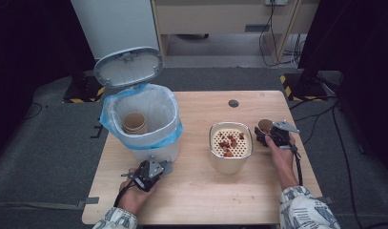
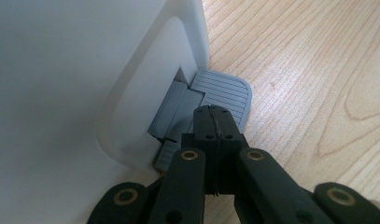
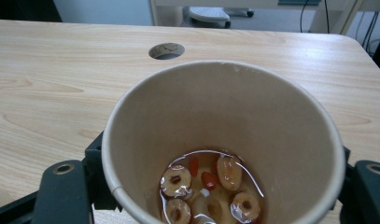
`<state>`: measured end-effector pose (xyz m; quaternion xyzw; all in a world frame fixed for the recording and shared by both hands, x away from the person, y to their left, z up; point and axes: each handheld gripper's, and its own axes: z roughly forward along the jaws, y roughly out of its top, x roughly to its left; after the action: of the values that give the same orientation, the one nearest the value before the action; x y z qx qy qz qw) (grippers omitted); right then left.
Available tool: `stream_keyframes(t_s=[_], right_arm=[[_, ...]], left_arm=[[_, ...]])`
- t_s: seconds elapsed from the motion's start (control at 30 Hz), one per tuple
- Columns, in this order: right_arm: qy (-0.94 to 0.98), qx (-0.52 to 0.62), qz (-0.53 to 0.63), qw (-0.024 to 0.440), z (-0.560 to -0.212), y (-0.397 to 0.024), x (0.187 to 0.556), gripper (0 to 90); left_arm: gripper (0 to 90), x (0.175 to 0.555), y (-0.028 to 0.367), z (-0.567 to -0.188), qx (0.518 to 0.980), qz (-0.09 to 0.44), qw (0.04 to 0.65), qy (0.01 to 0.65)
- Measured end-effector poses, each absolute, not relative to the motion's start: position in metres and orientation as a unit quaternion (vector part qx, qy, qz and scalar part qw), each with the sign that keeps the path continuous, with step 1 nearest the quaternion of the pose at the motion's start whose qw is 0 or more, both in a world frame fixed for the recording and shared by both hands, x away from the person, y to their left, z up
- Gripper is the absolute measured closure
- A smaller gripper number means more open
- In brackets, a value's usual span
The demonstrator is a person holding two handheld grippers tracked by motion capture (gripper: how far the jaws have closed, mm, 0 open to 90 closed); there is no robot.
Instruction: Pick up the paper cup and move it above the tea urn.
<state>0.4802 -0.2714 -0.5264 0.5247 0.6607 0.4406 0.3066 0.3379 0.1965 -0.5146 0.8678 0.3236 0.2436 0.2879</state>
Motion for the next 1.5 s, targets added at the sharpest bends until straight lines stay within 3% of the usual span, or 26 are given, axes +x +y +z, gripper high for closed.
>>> stream_keyframes(t_s=[0.7, 1.5], right_arm=[[0.695, 0.456, 0.441, 0.338, -0.463, -0.285, 0.475, 27.8], [0.724, 0.399, 0.430, 0.364, -0.418, -0.286, 0.480, 27.5]], left_arm=[[89.9, 0.338, 0.197, -0.515, 0.866, 0.242, 0.291, 0.327], [89.9, 0.338, 0.197, -0.515, 0.866, 0.241, 0.290, 0.329]])
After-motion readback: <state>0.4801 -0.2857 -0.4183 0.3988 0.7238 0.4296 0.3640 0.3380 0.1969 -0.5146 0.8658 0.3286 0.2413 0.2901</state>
